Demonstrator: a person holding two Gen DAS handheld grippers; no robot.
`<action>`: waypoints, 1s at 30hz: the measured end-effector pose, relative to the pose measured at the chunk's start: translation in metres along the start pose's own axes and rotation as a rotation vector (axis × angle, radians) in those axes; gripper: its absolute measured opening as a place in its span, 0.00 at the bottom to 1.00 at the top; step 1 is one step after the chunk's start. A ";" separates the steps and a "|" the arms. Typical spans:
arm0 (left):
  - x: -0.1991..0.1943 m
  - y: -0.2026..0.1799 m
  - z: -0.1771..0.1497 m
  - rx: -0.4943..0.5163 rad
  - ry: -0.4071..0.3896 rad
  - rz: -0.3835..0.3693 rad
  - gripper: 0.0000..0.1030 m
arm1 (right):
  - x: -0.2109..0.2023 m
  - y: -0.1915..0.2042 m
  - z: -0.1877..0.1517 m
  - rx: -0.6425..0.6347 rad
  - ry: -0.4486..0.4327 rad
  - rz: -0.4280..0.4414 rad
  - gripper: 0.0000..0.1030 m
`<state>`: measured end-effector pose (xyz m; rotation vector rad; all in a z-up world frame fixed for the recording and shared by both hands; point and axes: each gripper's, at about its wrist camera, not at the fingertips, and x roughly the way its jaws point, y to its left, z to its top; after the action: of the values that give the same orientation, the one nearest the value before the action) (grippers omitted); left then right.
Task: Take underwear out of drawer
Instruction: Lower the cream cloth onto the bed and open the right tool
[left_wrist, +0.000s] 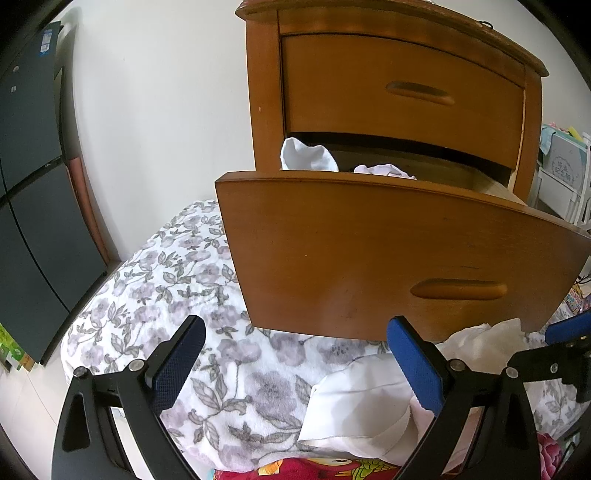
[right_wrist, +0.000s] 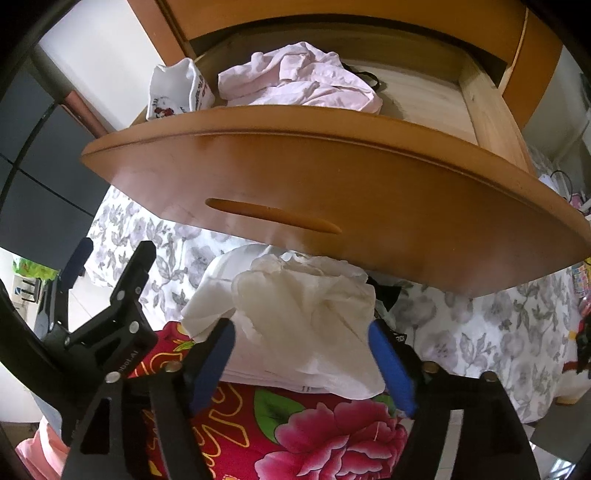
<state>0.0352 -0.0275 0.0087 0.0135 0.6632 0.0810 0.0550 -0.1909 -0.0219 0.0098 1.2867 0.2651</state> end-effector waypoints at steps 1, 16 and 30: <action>0.000 0.000 0.000 0.000 0.002 -0.001 0.96 | 0.001 0.000 0.000 -0.002 0.001 -0.002 0.80; 0.001 0.001 0.000 -0.004 0.007 -0.002 0.96 | 0.003 -0.007 -0.004 -0.015 -0.024 -0.036 1.00; 0.002 0.001 0.000 -0.013 0.009 -0.007 0.96 | -0.031 -0.003 -0.009 -0.048 -0.143 0.012 1.00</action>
<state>0.0371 -0.0260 0.0074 -0.0020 0.6717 0.0792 0.0388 -0.2012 0.0042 -0.0041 1.1382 0.3006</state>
